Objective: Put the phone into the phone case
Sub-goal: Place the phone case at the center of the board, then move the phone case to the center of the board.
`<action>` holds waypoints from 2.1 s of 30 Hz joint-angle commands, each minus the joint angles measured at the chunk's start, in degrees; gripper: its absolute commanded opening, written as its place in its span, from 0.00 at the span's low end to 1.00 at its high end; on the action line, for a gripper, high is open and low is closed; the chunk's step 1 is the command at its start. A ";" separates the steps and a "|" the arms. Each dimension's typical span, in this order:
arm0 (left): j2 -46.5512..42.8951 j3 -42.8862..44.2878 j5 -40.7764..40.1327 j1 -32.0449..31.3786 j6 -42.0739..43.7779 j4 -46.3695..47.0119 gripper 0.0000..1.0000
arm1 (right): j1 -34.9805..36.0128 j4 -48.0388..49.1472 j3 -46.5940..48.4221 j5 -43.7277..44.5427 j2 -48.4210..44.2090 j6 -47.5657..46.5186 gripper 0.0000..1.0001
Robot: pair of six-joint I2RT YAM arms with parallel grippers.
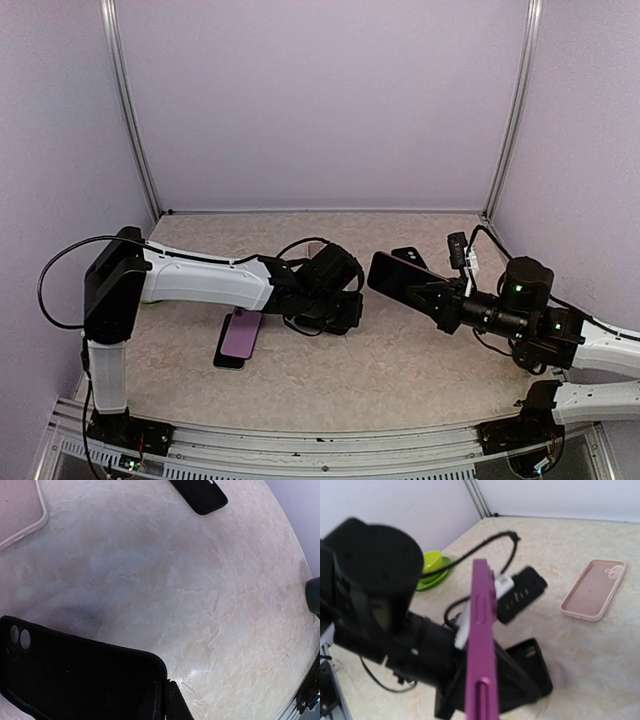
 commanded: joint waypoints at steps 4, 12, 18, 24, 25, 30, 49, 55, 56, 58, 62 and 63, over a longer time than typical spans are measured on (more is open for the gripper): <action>1.58 2.21 0.62 -0.27 -1.70 1.44 0.11 | 0.18 0.49 1.37 1.51 -2.32 -1.06 0.00; -2.08 0.40 0.43 2.09 -1.55 3.83 0.20 | 0.22 0.90 1.86 1.15 -1.44 -0.68 0.00; -7.41 -5.48 -1.37 6.58 -1.41 5.32 0.24 | 0.18 1.12 1.95 0.78 -0.41 0.64 0.00; -9.75 -12.12 -0.74 10.60 -1.25 8.18 0.26 | 0.18 2.15 1.88 0.86 2.14 2.52 0.00; -9.94 -13.20 -0.43 10.99 -1.10 9.19 0.26 | 0.18 2.31 1.83 0.86 2.56 2.85 0.00; -9.68 -16.90 0.29 12.56 -0.65 12.78 0.30 | 0.18 3.37 1.66 0.78 5.10 4.56 0.00; -7.08 -24.55 5.75 14.64 -1.73 22.56 0.36 | 0.18 5.48 1.86 0.54 14.58 11.52 0.00; -7.00 -25.63 5.98 13.76 -1.96 22.91 0.39 | 0.18 5.18 3.26 -0.76 18.03 15.52 0.00; -7.00 -25.79 5.88 13.59 -1.96 23.05 0.39 | 0.18 5.16 3.35 -0.76 18.43 16.03 0.00; -6.64 -26.20 6.01 13.40 -2.15 23.42 0.40 | 0.18 5.11 3.45 -0.76 19.20 17.09 0.00; -6.31 -27.25 7.16 12.90 -2.72 24.86 0.40 | 0.18 5.02 3.78 -1.22 20.87 19.09 0.00; -6.37 -27.47 7.60 12.68 -2.97 25.08 0.40 | 0.18 4.83 3.96 -1.26 21.39 19.53 0.00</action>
